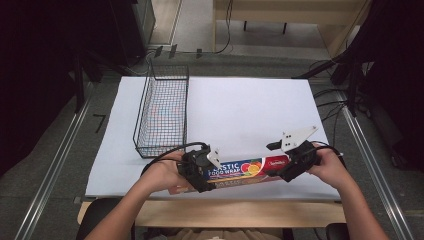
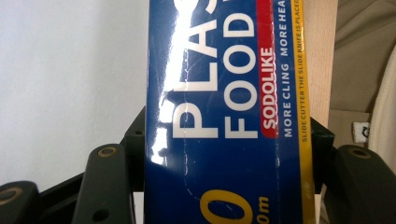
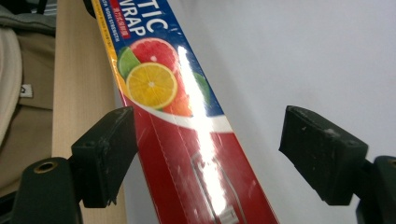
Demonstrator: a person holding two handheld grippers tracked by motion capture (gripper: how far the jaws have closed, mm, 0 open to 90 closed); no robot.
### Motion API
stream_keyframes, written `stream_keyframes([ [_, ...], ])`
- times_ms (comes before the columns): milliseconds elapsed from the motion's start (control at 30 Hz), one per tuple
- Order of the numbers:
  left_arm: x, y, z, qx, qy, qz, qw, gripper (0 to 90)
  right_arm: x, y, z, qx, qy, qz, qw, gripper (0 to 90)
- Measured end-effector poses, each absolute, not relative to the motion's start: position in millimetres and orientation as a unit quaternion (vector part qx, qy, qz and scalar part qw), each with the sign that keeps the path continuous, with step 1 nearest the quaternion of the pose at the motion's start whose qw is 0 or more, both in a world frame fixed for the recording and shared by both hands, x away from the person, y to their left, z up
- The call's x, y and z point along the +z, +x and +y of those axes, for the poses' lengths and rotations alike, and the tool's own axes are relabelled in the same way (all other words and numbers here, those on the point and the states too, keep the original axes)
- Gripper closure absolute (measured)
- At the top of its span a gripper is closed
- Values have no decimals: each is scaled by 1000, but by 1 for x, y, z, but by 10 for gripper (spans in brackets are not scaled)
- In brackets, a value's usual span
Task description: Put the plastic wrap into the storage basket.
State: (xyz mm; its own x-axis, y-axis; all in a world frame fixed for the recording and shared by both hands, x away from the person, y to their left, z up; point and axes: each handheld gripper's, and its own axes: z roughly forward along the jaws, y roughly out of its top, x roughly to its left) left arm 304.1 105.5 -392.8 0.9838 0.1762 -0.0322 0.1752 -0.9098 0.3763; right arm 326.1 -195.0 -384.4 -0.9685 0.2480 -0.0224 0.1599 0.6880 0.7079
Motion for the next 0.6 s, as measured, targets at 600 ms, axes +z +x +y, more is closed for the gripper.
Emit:
stream_keyframes([
  [600, -381, 312, 118, -7, 967, 156, 201, 400, -383, 333, -234, 382, 146, 909, 84, 198],
])
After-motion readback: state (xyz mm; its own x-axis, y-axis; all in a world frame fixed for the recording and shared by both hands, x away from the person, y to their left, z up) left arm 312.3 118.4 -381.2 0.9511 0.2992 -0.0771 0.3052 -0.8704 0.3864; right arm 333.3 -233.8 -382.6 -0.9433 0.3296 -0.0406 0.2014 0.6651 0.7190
